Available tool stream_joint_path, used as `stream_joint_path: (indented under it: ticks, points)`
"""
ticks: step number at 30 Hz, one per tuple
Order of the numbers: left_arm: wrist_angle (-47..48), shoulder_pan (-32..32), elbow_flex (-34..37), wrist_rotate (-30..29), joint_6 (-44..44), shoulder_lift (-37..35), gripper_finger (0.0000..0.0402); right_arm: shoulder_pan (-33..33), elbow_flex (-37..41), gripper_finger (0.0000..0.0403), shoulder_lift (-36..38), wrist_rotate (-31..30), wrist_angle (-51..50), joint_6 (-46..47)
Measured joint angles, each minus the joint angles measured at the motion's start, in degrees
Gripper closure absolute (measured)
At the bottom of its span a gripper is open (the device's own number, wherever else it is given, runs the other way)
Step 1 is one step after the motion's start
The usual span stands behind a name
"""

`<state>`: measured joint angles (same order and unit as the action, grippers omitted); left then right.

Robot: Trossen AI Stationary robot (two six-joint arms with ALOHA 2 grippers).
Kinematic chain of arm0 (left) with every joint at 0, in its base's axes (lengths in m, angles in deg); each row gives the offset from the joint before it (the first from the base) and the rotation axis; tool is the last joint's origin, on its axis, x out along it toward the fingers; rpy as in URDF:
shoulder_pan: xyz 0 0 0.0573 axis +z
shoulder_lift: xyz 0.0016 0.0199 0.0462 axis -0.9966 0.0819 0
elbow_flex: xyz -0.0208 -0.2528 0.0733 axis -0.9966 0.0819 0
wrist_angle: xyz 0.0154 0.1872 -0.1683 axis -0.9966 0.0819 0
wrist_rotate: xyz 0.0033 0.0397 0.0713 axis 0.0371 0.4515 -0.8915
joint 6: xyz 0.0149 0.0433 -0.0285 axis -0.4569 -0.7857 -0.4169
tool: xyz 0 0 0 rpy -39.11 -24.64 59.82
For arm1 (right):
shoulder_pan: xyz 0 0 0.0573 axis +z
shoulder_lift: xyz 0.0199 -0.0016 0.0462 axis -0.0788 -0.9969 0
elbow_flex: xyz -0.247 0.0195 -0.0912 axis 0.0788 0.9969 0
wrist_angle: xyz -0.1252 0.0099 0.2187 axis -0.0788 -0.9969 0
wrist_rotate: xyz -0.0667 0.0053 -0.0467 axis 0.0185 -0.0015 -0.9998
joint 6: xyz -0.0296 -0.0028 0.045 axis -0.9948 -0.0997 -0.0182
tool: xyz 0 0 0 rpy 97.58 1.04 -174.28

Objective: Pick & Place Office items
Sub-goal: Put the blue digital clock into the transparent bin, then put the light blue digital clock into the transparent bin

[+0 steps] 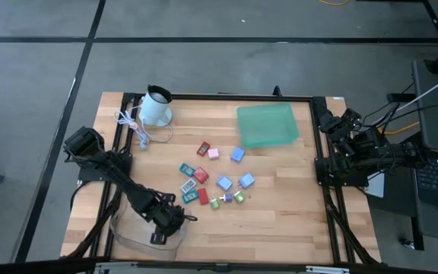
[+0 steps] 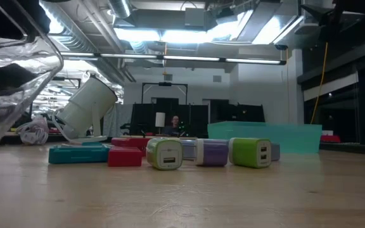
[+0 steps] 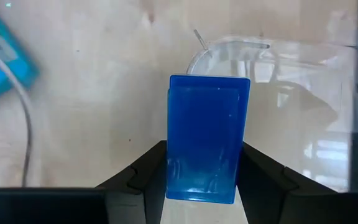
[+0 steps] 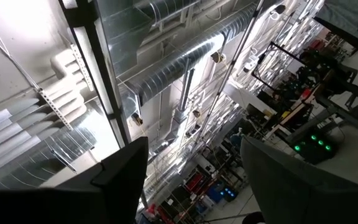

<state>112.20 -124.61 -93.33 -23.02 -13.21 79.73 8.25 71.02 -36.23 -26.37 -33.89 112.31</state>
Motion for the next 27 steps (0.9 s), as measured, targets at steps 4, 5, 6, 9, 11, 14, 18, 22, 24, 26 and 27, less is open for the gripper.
stream_joint_path:
  ticks: [4,5,6,9,11,14,18,22,24,26,27]
  points:
    - [2.53,-0.05,0.02,-4.12,-1.83,-0.64,0.0218,-0.01,-1.76,0.0142,0.00,0.04,0.04,-2.04]
    - [3.33,-0.03,0.02,-5.31,-2.54,-0.73,0.0210,-0.01,-2.33,0.0142,0.00,0.28,0.04,-3.08]
    - [3.89,-0.03,0.02,-6.32,-2.87,-0.73,0.0205,-0.01,-2.92,0.0142,0.00,0.48,0.06,-3.99]
    - [4.42,-0.03,0.04,-8.10,-3.70,-0.73,0.0198,0.00,-4.77,0.0142,0.00,1.61,-0.50,-5.95]
    - [4.52,-0.01,0.04,-8.10,-3.63,-0.77,0.0199,-0.01,-5.94,0.0142,0.00,1.74,-1.55,-6.55]
    - [4.45,-0.05,0.04,-6.88,-3.38,-1.30,0.0204,-0.01,-7.72,0.0142,0.00,1.74,-3.22,-6.60]
    - [3.52,-0.03,0.04,-2.06,-2.66,-3.21,0.0209,0.00,-9.90,0.0142,0.00,3.85,-5.38,-6.62]
    - [2.71,-0.05,0.04,0.35,0.03,-7.60,0.0211,-0.01,-11.52,0.0142,0.00,6.12,-5.58,-7.52]
    - [2.71,-0.05,0.02,0.43,1.05,-10.60,0.0211,0.02,-12.00,0.0142,0.00,6.56,-5.71,-8.55]
    - [2.71,-0.03,-0.13,0.03,2.19,-13.76,0.0211,0.01,-12.24,0.0142,0.00,6.66,-5.73,-9.73]
    - [2.73,0.11,-0.13,-0.19,3.11,-15.47,0.0211,0.01,-12.26,0.0142,0.00,6.66,-5.71,-10.23]
